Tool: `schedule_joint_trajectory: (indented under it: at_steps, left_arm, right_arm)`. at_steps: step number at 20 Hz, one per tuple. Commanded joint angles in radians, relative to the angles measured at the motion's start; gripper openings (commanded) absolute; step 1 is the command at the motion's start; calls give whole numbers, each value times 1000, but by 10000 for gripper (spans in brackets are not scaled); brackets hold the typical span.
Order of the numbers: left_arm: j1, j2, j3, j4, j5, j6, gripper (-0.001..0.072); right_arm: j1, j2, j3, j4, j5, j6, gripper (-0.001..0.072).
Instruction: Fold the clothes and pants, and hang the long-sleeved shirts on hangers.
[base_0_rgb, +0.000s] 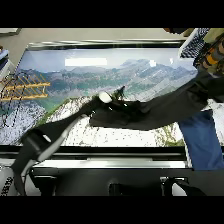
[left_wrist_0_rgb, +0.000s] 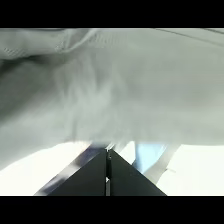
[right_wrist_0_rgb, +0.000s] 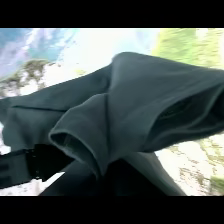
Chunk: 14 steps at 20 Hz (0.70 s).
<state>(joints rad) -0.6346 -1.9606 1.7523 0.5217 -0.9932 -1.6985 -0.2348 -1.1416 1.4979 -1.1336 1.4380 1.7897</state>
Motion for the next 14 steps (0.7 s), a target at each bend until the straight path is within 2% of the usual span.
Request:
schedule_joint_trajectory:
  at_steps: [1,5,7,10,14]
  left_arm:
    - [164,162,3,262,-314,45,13]
    - [341,381,3,493,-548,14,14]
    - [412,475,3,587,-614,14,15]
    - [499,581,2,671,-632,11,15]
    - [571,634,2,676,-635,12,16]
  right_arm:
    - [149,-45,-1,91,-91,66,34]
    - [443,-114,0,45,-262,204,34]
    - [573,-171,0,24,-346,255,34]
    - [710,-276,0,23,-478,322,34]
    - [792,-417,0,64,-626,346,34]
